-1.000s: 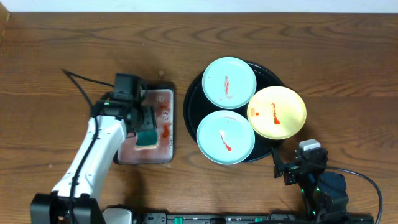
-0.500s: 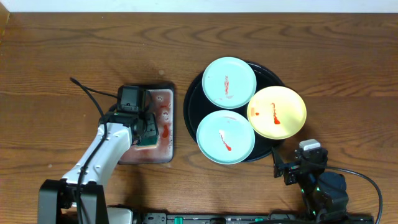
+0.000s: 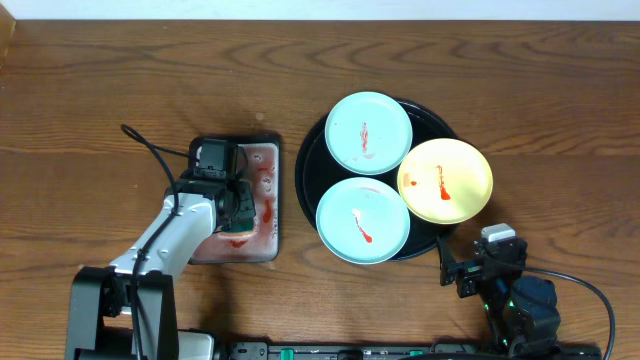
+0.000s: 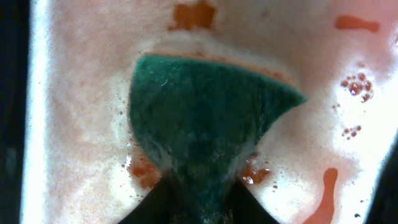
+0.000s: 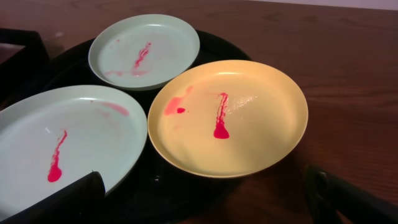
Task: Clean dirty plates on tray and stack at the side
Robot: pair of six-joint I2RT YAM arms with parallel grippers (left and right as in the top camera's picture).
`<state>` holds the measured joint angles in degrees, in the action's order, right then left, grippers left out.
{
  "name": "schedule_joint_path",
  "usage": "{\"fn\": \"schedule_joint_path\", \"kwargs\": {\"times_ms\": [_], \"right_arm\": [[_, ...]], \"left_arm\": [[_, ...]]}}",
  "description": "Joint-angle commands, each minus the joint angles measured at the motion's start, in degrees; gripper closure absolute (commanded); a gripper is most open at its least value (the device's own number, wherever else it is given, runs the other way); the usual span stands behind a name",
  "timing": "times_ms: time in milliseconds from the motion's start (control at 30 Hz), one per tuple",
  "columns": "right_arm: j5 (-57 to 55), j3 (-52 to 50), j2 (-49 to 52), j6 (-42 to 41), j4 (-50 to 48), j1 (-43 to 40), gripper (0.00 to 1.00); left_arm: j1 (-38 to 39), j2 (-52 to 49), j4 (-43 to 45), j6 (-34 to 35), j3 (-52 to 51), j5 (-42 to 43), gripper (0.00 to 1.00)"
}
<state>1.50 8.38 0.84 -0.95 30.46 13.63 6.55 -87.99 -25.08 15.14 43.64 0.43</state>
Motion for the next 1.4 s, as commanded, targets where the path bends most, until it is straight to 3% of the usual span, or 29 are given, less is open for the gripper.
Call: {"fn": "schedule_joint_path", "kwargs": {"times_ms": [0, 333, 600, 1267, 1367], "right_arm": [[0.0, -0.2, -0.4, 0.6, 0.0, -0.6, 0.01], [0.0, -0.2, -0.4, 0.6, 0.0, -0.6, 0.01], [0.0, -0.2, -0.4, 0.6, 0.0, -0.6, 0.01], [0.2, -0.2, -0.4, 0.6, -0.1, -0.6, 0.01], [4.4, -0.2, -0.4, 0.5, -0.3, -0.6, 0.01]], "left_arm": [[0.0, -0.8, 0.3, 0.0, -0.7, 0.4, 0.91], [0.0, 1.6, -4.0, 0.4, 2.1, 0.9, 0.93], [0.0, 12.9, -5.8, 0.0, 3.4, 0.4, 0.93], [0.2, 12.9, -9.7, 0.0, 3.4, 0.9, 0.93], [0.2, 12.9, -10.5, 0.0, 3.4, 0.9, 0.93]]}}
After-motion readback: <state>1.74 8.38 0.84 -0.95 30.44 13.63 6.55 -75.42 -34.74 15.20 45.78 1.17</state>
